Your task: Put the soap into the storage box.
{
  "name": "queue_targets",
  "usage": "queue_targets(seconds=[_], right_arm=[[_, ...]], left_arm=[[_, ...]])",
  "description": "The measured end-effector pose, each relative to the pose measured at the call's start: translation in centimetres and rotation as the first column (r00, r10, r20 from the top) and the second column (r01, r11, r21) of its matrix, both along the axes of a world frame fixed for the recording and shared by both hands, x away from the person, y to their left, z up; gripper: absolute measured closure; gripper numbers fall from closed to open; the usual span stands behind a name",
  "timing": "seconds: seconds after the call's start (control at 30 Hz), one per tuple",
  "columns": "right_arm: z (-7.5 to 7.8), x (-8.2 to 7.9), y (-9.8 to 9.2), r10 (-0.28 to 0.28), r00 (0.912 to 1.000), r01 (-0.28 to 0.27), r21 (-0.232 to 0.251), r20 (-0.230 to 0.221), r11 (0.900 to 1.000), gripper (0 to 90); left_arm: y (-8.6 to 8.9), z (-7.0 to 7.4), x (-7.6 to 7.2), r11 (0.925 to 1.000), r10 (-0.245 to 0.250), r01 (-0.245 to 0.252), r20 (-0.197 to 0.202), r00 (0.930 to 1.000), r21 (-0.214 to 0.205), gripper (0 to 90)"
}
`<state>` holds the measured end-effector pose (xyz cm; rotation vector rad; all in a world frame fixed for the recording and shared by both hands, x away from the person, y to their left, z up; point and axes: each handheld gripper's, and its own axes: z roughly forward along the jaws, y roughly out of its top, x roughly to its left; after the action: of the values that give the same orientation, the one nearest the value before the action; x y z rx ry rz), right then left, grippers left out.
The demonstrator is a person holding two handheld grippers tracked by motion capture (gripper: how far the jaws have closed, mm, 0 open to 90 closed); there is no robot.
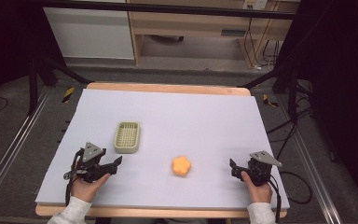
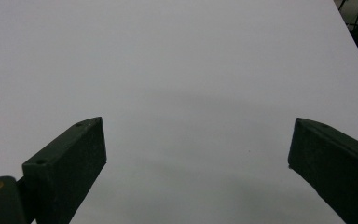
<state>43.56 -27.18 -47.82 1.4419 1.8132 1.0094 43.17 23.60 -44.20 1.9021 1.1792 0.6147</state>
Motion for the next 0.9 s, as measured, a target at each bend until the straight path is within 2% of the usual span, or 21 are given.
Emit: queue_targets(seconds=[0.73,0.9], right_arm=[[-0.2,0.1,0.0,0.0,0.9999,0.0,0.005,-0.01,1.0,4.6],[-0.2,0.2,0.1,0.004,0.9998,-0.004,0.003,-0.018,1.0,4.6]], left_arm=[[-3.2,0.6,0.1,0.9964,-0.085,0.085,-0.007,0.9963,-0.001,27.9],[-4.3,0.8,0.0,0.9939,-0.11,0.11,-0.002,0.994,0.012,27.0]])
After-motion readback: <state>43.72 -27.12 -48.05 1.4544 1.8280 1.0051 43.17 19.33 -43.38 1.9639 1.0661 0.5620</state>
